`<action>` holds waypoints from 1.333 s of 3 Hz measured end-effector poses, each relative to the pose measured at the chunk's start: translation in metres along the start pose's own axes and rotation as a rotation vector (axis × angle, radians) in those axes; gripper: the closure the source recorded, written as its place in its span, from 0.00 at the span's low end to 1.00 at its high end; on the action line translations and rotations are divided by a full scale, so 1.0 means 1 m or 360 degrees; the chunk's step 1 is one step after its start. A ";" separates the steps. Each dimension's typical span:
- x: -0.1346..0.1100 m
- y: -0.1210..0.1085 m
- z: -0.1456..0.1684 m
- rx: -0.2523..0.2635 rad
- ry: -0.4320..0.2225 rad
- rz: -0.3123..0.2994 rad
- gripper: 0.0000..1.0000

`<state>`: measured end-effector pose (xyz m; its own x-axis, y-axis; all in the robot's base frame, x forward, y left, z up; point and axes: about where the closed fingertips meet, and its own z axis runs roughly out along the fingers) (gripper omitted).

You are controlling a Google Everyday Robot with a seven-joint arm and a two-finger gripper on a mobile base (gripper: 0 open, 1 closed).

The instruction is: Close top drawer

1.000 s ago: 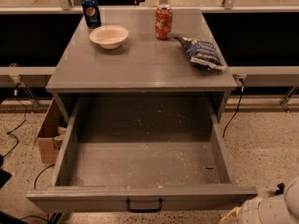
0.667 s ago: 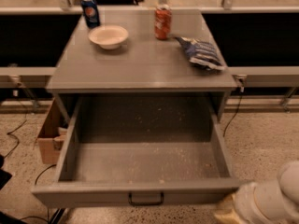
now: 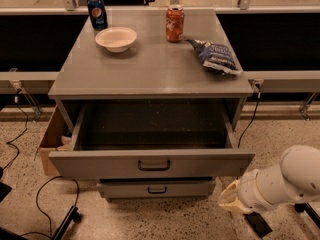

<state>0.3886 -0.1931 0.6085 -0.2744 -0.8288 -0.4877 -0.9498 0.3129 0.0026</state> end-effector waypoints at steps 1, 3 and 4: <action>0.000 0.000 0.000 0.0000 0.0000 0.0000 1.00; -0.025 -0.067 0.013 0.0036 -0.0157 -0.0161 1.00; -0.030 -0.082 0.017 0.0036 -0.0185 -0.0188 1.00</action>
Offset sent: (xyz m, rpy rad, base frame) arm 0.0723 0.0091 -0.0013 0.0867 -0.1194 0.0803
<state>0.4769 -0.1859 0.6084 -0.1403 -0.8016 -0.5812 -0.9705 0.2277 -0.0798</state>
